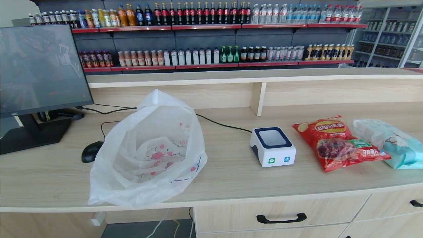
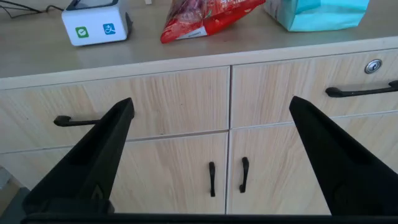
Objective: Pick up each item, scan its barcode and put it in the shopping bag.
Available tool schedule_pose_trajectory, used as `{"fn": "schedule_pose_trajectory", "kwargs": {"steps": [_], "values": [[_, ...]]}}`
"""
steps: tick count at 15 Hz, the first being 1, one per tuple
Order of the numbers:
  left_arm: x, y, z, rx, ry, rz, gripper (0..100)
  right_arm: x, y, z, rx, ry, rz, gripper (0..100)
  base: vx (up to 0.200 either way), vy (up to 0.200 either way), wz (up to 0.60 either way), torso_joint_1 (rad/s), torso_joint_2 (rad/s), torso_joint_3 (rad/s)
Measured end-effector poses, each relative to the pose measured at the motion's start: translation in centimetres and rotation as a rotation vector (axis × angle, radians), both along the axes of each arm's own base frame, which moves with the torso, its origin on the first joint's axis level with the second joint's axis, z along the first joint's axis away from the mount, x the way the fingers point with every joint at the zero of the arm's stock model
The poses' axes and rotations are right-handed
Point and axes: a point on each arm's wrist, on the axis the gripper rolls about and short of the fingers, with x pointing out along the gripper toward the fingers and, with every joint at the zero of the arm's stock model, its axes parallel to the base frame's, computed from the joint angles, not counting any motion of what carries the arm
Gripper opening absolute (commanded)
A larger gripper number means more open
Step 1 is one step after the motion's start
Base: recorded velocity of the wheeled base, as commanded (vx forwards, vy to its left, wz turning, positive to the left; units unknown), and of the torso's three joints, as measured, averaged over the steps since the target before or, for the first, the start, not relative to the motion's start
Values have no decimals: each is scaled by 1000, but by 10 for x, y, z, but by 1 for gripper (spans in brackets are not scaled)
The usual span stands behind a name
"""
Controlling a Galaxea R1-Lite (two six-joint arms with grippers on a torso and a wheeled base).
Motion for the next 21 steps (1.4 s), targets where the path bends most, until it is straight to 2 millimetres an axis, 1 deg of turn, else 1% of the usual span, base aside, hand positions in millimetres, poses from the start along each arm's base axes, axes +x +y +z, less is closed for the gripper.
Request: {"fn": "schedule_pose_trajectory", "kwargs": {"steps": [6, 8, 11, 12, 14, 16, 19, 21], "values": [[0, 0, 0, 4, 0, 0, 100, 0, 0, 1, 1, -10, 0, 100, 0, 0, 0, 0, 0, 0], [0, 0, 0, 4, 0, 0, 100, -4, 0, 17, 6, -83, 15, 100, 0, 0, 0, 0, 0, 0], [0, 0, 0, 4, 0, 0, 100, -17, 2, 42, 12, -106, 95, 100, 0, 0, 0, 0, 0, 0], [0, 0, 0, 4, 0, 0, 100, -20, 2, 53, 12, -117, 116, 100, 0, 0, 0, 0, 0, 0], [0, 0, 0, 4, 0, 0, 100, -19, 3, 79, 16, -111, 136, 100, 0, 0, 0, 0, 0, 0], [0, 0, 0, 4, 0, 0, 100, -11, 2, 110, 23, -93, 150, 100, 0, 0, 0, 0, 0, 0], [0, 0, 0, 4, 0, 0, 100, 11, 3, 163, 35, -89, 160, 100, 0, 0, 0, 0, 0, 0], [0, 0, 0, 4, 0, 0, 100, 35, 3, 190, 15, -56, 168, 100, 0, 0, 0, 0, 0, 0]]}}
